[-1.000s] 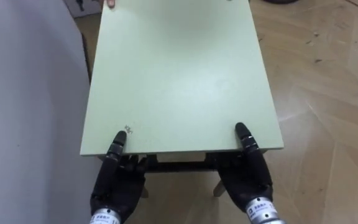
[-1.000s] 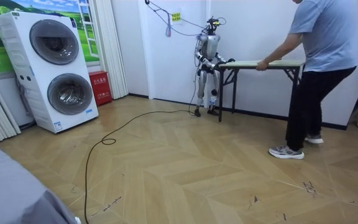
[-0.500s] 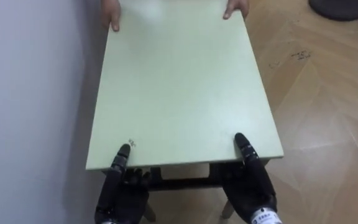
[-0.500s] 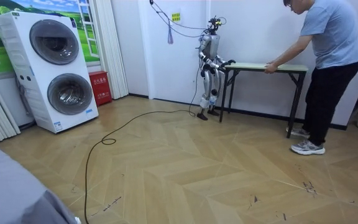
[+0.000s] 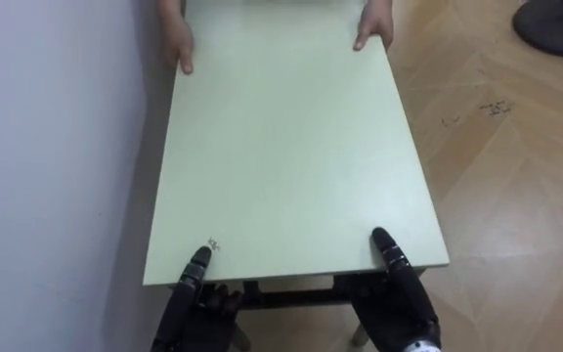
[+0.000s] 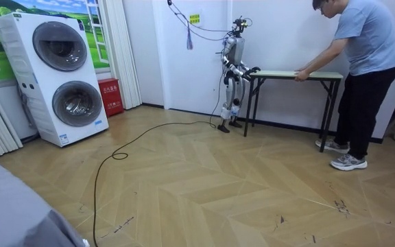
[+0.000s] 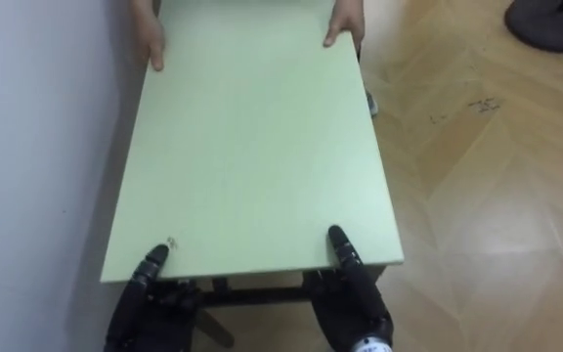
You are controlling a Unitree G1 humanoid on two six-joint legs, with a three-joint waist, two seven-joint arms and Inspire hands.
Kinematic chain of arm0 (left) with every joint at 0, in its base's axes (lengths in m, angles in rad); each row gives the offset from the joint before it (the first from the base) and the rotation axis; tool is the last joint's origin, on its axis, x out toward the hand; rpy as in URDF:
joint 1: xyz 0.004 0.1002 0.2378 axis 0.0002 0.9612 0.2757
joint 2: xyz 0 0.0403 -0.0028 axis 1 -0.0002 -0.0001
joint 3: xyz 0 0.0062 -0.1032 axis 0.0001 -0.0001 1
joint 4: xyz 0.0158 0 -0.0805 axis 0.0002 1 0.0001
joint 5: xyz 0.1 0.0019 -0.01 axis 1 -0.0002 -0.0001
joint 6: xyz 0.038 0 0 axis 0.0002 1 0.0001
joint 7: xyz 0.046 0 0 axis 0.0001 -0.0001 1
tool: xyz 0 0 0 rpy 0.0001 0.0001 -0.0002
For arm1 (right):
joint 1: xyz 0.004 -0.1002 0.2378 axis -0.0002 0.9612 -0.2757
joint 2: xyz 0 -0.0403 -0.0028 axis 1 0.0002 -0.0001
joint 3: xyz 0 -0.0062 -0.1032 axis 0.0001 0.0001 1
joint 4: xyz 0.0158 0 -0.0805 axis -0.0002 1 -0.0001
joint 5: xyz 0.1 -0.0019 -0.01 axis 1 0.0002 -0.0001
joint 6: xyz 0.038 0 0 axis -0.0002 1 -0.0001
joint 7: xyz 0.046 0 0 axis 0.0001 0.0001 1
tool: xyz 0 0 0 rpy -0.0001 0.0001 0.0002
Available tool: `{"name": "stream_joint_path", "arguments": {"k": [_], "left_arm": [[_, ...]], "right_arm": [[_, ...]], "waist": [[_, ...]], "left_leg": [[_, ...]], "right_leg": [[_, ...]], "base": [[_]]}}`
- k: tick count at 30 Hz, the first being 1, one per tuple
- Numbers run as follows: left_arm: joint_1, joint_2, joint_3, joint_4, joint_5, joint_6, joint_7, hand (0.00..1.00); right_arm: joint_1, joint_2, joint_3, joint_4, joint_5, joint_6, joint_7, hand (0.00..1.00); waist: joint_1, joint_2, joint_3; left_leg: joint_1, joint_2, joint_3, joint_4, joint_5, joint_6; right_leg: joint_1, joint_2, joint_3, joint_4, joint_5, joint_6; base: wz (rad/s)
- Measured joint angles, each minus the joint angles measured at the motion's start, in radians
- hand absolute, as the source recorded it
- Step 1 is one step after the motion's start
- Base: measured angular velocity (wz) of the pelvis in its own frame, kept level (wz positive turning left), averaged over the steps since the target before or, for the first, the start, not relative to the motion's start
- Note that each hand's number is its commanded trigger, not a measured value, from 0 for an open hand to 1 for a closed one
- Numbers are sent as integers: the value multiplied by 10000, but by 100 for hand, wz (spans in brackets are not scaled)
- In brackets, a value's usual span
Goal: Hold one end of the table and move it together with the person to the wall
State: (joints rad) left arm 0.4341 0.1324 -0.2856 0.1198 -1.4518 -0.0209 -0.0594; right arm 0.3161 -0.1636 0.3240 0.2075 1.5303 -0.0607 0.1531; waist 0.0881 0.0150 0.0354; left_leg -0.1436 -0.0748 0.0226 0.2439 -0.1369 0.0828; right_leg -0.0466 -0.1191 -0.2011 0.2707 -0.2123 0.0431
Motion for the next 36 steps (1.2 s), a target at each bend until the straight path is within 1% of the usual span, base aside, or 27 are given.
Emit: {"name": "stream_joint_path", "arguments": {"k": [3,6,11,16,18,20,22,25,26,27,28,31,32,33,34,35,36], "left_arm": [[38,0,5,1,94,5,-3,100],[114,0,6,1,156,17,-57,100],[178,-8,3,110,469,232,-137,100],[162,-29,38,374,527,265,-444,100],[154,-44,54,465,529,266,-553,100],[132,-83,70,580,636,275,-669,100],[126,-91,90,598,714,278,-670,100],[102,-91,97,723,725,287,-764,99],[100,-91,97,752,725,293,-792,91],[99,-91,99,764,725,298,-808,86],[103,-91,101,773,726,313,-830,84],[100,-91,182,908,845,432,-984,72],[98,-89,205,952,938,454,-1021,64],[76,-70,247,1011,1399,470,-1044,55],[56,7,268,1060,2041,487,-1046,35],[49,65,302,1068,2601,494,-1046,0],[40,87,315,1068,2871,494,-1052,0]], "right_arm": [[0,20,-21,51,-3,47,0,100],[2,25,-46,119,-3,99,14,100],[-11,152,-219,589,-6,102,236,100],[-11,209,-256,808,-44,139,440,100],[-10,233,-273,870,-72,166,490,100],[-20,254,-306,959,-99,182,491,100],[-22,302,-332,1016,-172,183,491,100],[-18,383,-406,1083,-357,199,491,100],[-7,383,-406,1087,-361,200,491,100],[-2,383,-404,1086,-377,200,507,100],[6,383,-409,1085,-392,200,541,100],[22,383,-421,1086,-441,200,561,100],[22,382,-422,1087,-446,200,561,100],[21,382,-421,1092,-470,209,561,98],[20,371,-429,1095,-489,224,561,84],[20,367,-433,1095,-509,252,561,53],[20,367,-442,1095,-519,268,561,30]], "waist": [[-16,-28,17],[-41,-41,17],[-73,-59,7],[-82,-63,1],[-84,-79,-8],[-79,-123,-38],[-67,-151,-52],[-68,-137,-59],[-69,-131,-63],[-71,-121,-70],[-71,-102,-82],[-77,-45,-118],[-82,-36,-123],[-104,-24,-131],[-120,-5,-143],[-133,8,-151],[-137,11,-153]], "left_leg": [[71,-1,3,-69,0,1],[149,-1,15,-96,1,2],[404,7,57,-226,1,1],[526,21,63,-299,0,-2],[564,17,64,-316,0,-1],[581,16,74,-326,0,-1],[594,17,73,-326,0,-1],[676,12,70,-388,0,0],[691,9,70,-394,0,-1],[693,8,73,-402,0,-1],[679,10,80,-406,0,-1],[690,11,84,-414,0,-1],[691,11,83,-414,0,-1],[692,11,84,-414,0,-1],[694,10,82,-414,0,0],[695,10,83,-417,0,0],[697,10,83,-420,0,0]], "right_leg": [[62,5,11,-61,25,10],[136,13,41,-145,48,21],[390,40,52,-299,68,18],[505,59,56,-343,74,12],[529,52,50,-345,74,12],[539,50,36,-345,74,12],[555,50,34,-347,74,12],[618,47,36,-377,74,13],[638,48,32,-393,74,13],[659,50,20,-446,81,23],[661,56,9,-491,96,20],[664,56,20,-493,98,19],[664,56,22,-494,98,19],[664,55,20,-496,98,19],[665,54,22,-497,99,19],[665,52,22,-498,99,20],[665,52,24,-498,99,20]], "base": [[0],[-2],[-1],[0],[0],[0],[0],[0],[0],[0],[0],[0],[0],[0],[0],[0],[0]]}}
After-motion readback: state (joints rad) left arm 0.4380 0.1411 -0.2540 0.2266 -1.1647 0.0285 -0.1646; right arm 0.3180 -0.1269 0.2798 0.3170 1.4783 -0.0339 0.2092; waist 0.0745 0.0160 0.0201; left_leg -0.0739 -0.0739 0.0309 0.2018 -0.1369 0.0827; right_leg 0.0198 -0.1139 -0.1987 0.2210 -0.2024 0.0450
